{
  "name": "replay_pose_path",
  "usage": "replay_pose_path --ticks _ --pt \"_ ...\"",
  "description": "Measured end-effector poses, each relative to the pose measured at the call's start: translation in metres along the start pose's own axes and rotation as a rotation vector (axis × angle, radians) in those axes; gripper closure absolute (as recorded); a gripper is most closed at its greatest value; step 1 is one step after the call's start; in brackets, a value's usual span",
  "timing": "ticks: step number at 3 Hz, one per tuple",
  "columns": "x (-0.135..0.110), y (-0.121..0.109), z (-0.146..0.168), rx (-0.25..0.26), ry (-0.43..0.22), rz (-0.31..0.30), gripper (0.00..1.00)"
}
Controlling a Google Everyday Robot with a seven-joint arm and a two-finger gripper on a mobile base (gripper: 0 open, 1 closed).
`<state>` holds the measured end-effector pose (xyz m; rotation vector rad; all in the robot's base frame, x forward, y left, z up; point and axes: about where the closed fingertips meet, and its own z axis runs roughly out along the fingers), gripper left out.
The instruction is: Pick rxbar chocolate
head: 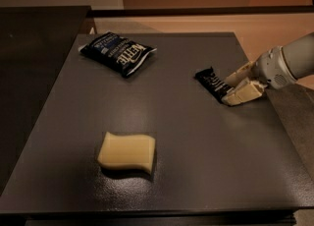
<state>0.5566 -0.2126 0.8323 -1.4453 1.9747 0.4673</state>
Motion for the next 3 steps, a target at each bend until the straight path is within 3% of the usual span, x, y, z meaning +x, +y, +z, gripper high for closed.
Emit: replay_pose_path --ticks 1,2,3 --pt "-0.009 0.003 -0.008 0.005 -0.020 0.007 0.88" --pt "-0.020 0.006 -0.017 0.014 -0.033 0.009 1.00" --pt "-0.032 0.007 -0.028 0.021 -0.039 0.014 1.00"
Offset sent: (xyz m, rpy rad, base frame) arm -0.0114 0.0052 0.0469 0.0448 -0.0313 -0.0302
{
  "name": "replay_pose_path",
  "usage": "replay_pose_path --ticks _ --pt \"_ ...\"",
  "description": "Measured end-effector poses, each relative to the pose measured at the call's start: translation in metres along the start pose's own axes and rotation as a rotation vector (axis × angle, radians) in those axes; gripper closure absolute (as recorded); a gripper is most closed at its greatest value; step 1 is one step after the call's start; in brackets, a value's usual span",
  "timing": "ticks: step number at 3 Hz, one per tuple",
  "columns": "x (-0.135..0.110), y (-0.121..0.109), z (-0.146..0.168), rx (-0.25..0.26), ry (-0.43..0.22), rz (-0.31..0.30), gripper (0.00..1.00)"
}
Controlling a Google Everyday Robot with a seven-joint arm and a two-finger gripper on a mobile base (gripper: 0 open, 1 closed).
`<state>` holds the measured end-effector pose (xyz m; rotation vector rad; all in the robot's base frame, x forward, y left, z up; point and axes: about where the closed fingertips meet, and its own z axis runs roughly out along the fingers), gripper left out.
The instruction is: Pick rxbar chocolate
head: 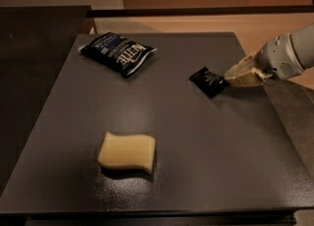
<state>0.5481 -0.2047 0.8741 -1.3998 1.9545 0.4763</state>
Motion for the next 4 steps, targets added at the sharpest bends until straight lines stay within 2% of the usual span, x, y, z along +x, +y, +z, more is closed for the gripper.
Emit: replay_pose_path --ticks 2,4 --pt "-0.061 -0.001 -0.040 0.034 -0.059 -0.060 1.00" --pt "-0.108 0.001 -0.078 0.078 -0.115 -0.128 1.00"
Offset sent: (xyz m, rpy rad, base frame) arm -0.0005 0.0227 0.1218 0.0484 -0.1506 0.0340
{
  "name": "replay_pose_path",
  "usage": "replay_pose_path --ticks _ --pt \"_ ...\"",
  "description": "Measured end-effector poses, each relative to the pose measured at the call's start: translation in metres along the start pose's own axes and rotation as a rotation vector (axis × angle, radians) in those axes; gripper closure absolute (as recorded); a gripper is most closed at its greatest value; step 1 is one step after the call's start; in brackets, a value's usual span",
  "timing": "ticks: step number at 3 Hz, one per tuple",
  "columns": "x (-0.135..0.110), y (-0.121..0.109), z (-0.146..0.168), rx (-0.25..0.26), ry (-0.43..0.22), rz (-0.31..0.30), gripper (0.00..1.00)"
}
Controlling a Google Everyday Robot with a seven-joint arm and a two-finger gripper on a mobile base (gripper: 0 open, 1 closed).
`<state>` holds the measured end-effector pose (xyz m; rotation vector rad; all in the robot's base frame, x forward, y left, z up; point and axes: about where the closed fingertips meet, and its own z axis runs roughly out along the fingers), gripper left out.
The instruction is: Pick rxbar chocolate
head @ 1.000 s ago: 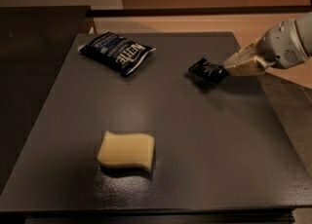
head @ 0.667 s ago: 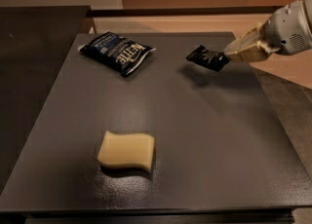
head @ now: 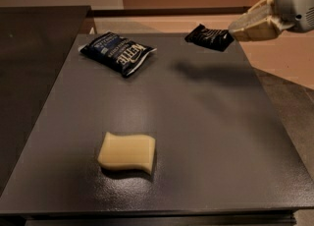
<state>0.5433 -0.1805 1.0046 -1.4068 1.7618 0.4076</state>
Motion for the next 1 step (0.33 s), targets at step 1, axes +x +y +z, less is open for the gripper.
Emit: replay_pose_path --ticks 1 --pt "0.0000 0.0000 0.0001 0.000 0.000 0.000 1.00"
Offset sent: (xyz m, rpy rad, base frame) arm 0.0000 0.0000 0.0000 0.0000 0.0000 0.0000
